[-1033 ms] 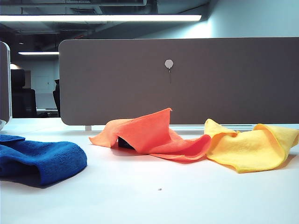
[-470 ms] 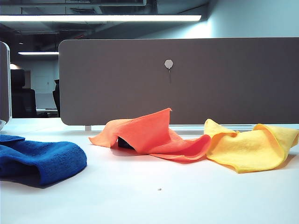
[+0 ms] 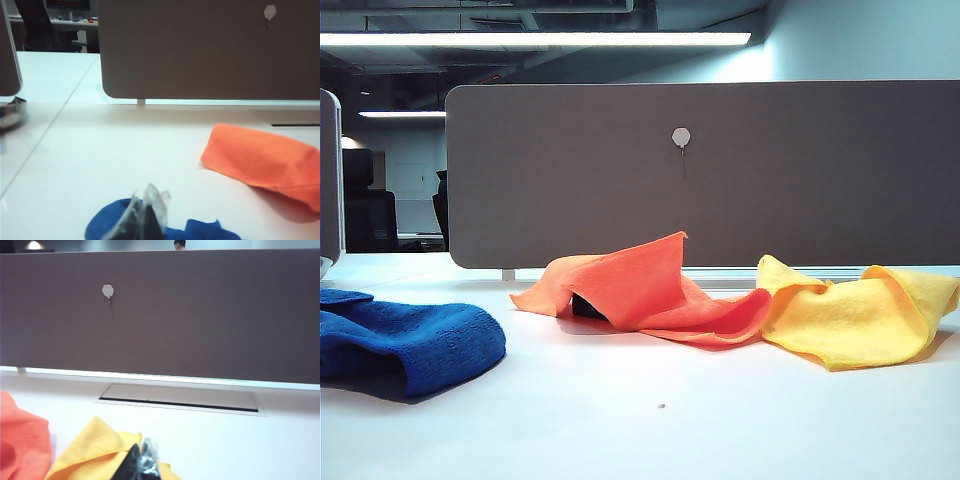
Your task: Pick up a rag that is the same color as the top surface of the Rubik's Cube and cover the cube with it.
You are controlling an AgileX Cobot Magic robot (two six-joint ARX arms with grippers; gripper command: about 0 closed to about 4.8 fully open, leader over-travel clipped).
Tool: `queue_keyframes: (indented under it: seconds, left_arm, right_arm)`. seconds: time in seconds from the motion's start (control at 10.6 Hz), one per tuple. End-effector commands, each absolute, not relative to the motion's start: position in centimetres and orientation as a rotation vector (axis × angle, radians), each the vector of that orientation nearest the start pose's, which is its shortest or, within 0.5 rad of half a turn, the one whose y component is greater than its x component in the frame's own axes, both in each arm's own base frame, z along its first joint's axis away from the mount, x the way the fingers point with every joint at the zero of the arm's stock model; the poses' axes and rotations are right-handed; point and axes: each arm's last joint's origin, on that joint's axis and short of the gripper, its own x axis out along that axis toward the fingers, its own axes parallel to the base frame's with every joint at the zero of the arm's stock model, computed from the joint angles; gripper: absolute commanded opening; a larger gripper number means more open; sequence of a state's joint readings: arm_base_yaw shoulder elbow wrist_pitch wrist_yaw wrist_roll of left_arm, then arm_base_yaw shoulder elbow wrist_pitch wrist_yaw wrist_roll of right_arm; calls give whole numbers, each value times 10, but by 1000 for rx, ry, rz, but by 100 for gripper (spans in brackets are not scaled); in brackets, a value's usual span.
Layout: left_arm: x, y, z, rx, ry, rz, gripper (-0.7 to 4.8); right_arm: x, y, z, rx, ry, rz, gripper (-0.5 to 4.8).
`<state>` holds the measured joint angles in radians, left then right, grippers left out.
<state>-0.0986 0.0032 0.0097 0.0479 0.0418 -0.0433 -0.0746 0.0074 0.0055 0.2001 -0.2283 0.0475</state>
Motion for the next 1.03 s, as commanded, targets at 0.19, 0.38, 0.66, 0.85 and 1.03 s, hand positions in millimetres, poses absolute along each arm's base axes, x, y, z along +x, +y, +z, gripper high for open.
queue_keyframes:
  seconds: [0.19,0.38,0.66,0.85,1.03]
  left_arm:
    - [96,-12,173,-69,-62,-174,-5]
    - [96,-12,173,-61,-63,-176,-5]
    - [96,-12,173,-24,-67,-190,-5]
    - [96,-13,174,-6,-75,-212,-5]
    - [96,-13,173,57,-80,-209,-5]
  right_arm:
    - [95,0,185,48,-202,178,-1]
    - [95,-3,185,58,-204,84,-1]
    - [96,-5,184,66,-202,10,-1]
    - [97,-4,177,70,-129,32,-1]
    - [97,-4,177,57,-126,49,-1]
